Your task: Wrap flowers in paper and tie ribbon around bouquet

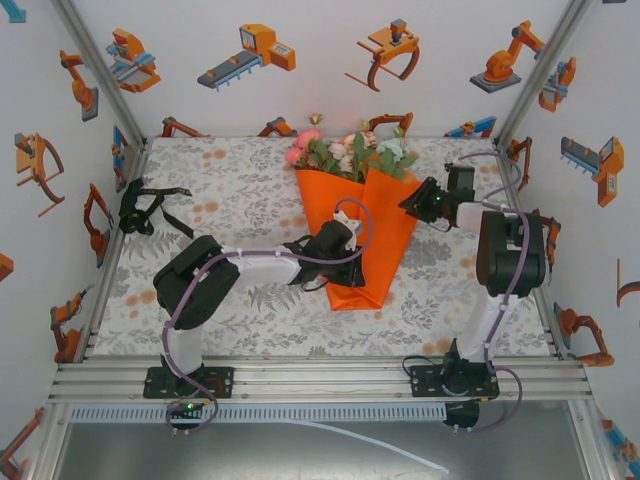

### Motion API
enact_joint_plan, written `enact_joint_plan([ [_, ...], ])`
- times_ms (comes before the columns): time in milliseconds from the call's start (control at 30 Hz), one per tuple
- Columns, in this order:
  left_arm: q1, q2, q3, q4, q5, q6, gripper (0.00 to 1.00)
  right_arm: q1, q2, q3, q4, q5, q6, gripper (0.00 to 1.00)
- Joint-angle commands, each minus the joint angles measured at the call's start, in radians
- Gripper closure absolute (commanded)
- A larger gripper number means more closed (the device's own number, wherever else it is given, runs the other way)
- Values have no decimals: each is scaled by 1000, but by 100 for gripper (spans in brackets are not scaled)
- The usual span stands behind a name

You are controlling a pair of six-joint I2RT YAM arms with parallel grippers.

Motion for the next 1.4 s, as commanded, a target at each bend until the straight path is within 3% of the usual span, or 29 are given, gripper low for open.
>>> enact_joint_plan([
  [0, -3, -21, -29, -22, -21, -20, 67, -32, 50, 77, -40, -4, -46, 61],
  [267, -10, -31, -62, 0, -41, -40, 67, -60, 184, 251, -81, -47, -50, 60],
  [400, -10, -45, -62, -1, -43, -38, 68, -62, 74, 238, -121, -40, -79, 57],
  [500, -10, -70, -59, 7, -44, -35, 66, -60, -67, 142, -162, 30, -111, 49],
  [600, -10, -105, -46, 4, -56, -17, 52, -55, -215, -47, -89, 76, -77, 33],
  [733, -3, -160, -23, -1, -97, -6, 39, -7, -347, -272, -22, 41, -30, 32],
  [933, 22, -194, 23, -43, -216, 5, 36, 48, -426, -446, 46, -11, -7, 34],
  [1067, 44, -130, 100, -149, -315, 20, 35, 58, -463, -482, 52, -25, -5, 34],
  [1200, 63, -41, 163, -146, -180, 33, 37, 78, -471, -489, 66, -32, 3, 34],
  [1367, 65, -11, 168, -62, -33, 8, 47, 84, -473, -497, 75, -26, 12, 34],
])
